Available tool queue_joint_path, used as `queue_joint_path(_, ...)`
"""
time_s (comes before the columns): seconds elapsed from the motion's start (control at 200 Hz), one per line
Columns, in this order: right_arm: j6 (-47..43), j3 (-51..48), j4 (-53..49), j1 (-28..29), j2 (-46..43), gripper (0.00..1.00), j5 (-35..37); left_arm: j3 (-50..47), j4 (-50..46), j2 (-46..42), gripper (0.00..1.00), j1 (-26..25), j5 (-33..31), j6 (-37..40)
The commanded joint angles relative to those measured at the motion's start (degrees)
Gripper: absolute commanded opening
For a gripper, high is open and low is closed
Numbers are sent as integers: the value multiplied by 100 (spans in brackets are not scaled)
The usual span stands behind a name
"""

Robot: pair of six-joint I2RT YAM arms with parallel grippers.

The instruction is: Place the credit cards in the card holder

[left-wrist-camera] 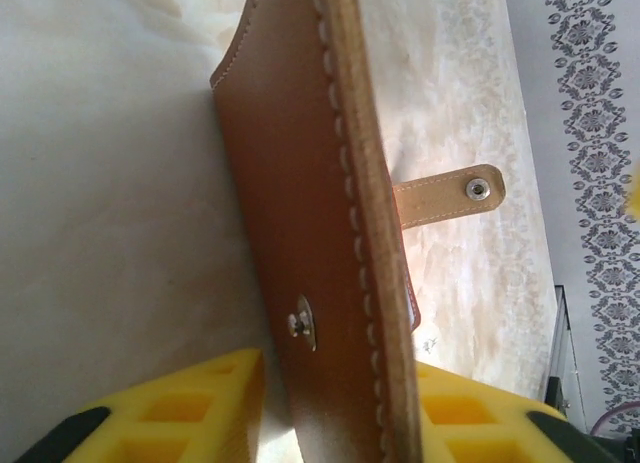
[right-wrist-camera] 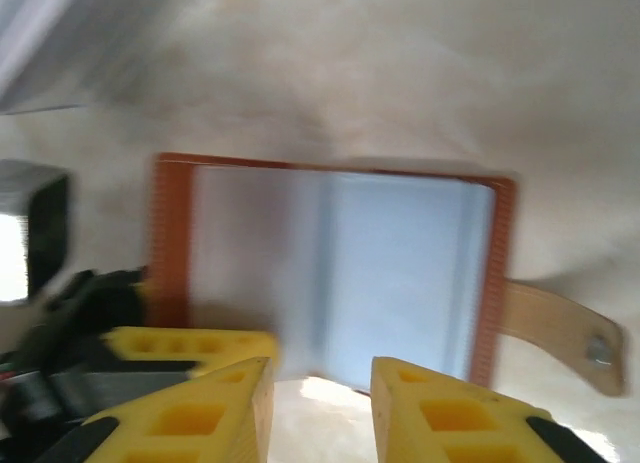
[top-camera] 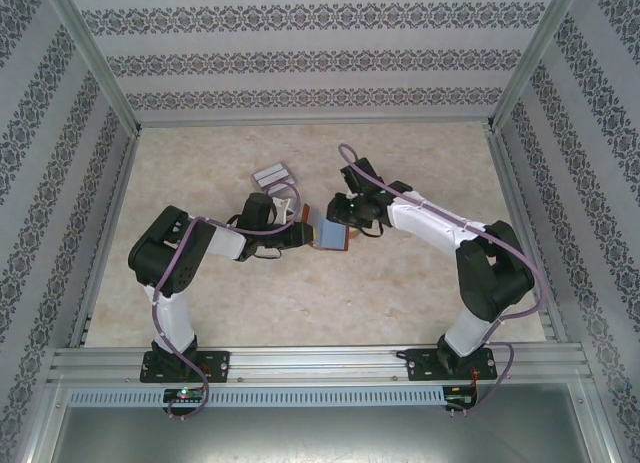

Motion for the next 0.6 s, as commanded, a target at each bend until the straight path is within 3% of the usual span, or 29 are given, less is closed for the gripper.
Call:
queue_joint_path(0.0, -91, 174, -160, 43, 364, 31, 145, 45, -368, -166, 38, 34, -265, 160)
queue_joint_path(0.2, -74, 337, 335, 29, 1161, 28, -431, -47, -509, -480, 45, 44, -440, 267)
queue_joint_path(0.285, -116, 518, 267, 91, 1398, 41, -525, -123, -503, -649, 47, 91, -517, 281)
queue_joint_path(0.375, -250, 661, 73, 177, 1548, 47, -359, -293, -481, -914, 48, 190, -732, 251)
queue_joint_path(0.595, -589, 902, -560, 403, 1743, 54, 500, -937, -518, -2122, 66, 321, -1821, 541)
